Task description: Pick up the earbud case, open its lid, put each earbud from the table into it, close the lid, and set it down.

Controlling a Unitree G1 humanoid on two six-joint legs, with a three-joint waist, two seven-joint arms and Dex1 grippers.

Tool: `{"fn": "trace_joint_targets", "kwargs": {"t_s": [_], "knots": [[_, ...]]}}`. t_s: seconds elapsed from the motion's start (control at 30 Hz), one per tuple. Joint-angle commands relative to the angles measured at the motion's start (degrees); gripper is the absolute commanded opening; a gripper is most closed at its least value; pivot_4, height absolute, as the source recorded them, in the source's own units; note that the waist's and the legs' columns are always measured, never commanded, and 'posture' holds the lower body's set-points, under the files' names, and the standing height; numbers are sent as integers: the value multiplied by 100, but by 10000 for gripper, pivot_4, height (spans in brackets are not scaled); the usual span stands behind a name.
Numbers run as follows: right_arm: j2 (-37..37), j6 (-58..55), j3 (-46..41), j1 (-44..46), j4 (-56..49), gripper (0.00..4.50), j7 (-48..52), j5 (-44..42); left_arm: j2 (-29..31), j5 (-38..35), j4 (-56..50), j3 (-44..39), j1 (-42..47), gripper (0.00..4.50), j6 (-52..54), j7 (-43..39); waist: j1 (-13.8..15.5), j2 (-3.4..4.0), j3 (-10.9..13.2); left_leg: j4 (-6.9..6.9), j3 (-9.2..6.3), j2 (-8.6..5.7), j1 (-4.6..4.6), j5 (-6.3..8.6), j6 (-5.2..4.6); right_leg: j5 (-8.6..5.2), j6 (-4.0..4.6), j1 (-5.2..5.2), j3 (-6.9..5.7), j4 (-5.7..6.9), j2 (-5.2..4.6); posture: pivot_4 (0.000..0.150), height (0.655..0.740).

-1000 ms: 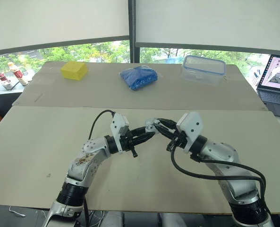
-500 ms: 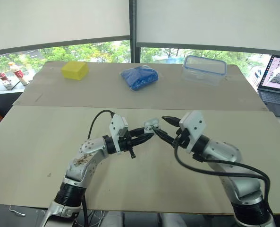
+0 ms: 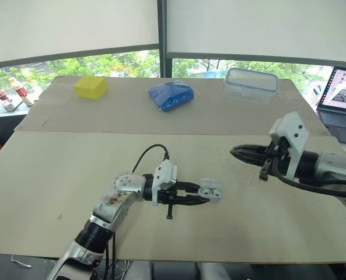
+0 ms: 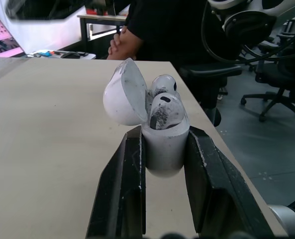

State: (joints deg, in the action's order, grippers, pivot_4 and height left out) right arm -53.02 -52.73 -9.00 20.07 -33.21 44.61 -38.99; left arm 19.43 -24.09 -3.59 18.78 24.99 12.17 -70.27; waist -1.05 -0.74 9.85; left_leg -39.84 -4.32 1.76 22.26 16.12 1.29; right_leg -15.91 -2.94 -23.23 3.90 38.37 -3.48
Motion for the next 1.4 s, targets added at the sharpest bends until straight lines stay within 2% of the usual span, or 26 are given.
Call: {"fn": "trace_joint_targets", "kwargs": {"t_s": [0.03, 0.27, 0.4, 0.5, 0.6, 0.7, 0.87, 1.03, 1.07, 1.1, 1.27, 1.33, 1.4], "knots": [[-81, 70, 266, 146, -144, 0, 289, -115, -106, 25, 48, 16, 135, 5688, -188, -94, 4, 0, 0, 0, 0, 0, 0, 0, 0, 0, 0, 0, 0, 0, 0, 1500, 6859], [-51, -490, -14, -360, -958, 0, 226, -1249, -220, 130, 208, -60, 182, 5688, -185, 42, 41, -1, 1, -2, -2, -1, 5, 0, 0, 0, -1, 0, 0, -6, -2, 1500, 6859], [-137, -618, -255, -801, -1167, 0, 129, -1645, -221, 224, 331, -63, 193, 5688, -188, 104, 40, -1, 1, -3, -2, 0, 4, 0, 0, 0, -1, 3, -1, -8, -2, 1500, 6859], [-123, -615, -394, -1071, -1286, 0, -76, -1797, -194, 175, 433, -60, 258, 5688, 215, 186, 34, -2, 1, -3, -2, -1, 3, 0, 0, 0, -1, 4, -1, -8, -2, 1500, 6859], [18, -532, -519, -1224, -1341, 0, -521, -1730, -57, 146, 630, 55, 519, 5688, 1331, 282, 24, -2, 1, -3, -3, 0, 2, 0, 0, 0, -1, 4, -1, -7, 0, 1500, 6859], [68, -350, -464, -1381, -1417, 0, -752, -1432, -185, 99, 1189, 21, 1001, 5688, 2188, 438, 20, -2, 1, -3, -3, -2, 0, 0, 0, 0, -2, 4, -1, -3, 0, 1500, 6859], [3, 75, -122, -1800, -1535, 0, -937, -620, -462, 351, 2309, -18, 1709, 5688, 2331, 535, 35, -4, 2, -3, -3, -5, 8, 0, 0, 0, -6, 4, -2, -18, -2, 1500, 6859], [-1, 388, 50, -1984, -1518, 0, -922, -107, -428, 700, 2826, 77, 1939, 5688, 2152, 474, -17, -4, 2, 0, -3, -3, 5, 0, 0, 0, -4, 1, -1, -17, 1, 1500, 6859], [10, 386, 35, -1997, -1487, 0, -935, -69, -384, 804, 2874, 98, 1954, 15928, 2092, 490, -11, -4, 2, 0, -3, -3, 4, 0, -1, 0, -4, 1, -1, -15, 1, 1500, 6859], [21, 395, 5, -2009, -1450, 0, -932, -42, -341, 898, 2906, 116, 1958, 18996, 2015, 491, -7, -4, 2, 0, -4, -3, 4, -1, 0, 0, -4, 1, -1, -14, 1, 1500, 6859], [9, 490, -63, -1977, -1318, 0, -825, 100, -131, 1132, 2874, 82, 1930, 44649, 1626, 429, 10, -4, 2, -2, -4, -3, 2, -1, 0, 1, -4, 6, -1, -15, -1, 1500, 6859], [-65, 590, -46, -1981, -1277, 0, -715, 221, 58, 1179, 2745, 20, 1867, 44649, 1444, 379, 2, -4, 2, -2, -4, -3, 1, -1, 0, 1, -4, 6, -1, -13, 0, 1500, 6859], [-228, 762, -34, -1988, -1228, 5936, -501, 386, 450, 1259, 2378, -40, 1667, 45000, 1117, 209, -29, -3, 2, -1, -4, -3, 2, -1, 0, 1, -4, 3, -1, -13, 1, 1500, 6859]]}}
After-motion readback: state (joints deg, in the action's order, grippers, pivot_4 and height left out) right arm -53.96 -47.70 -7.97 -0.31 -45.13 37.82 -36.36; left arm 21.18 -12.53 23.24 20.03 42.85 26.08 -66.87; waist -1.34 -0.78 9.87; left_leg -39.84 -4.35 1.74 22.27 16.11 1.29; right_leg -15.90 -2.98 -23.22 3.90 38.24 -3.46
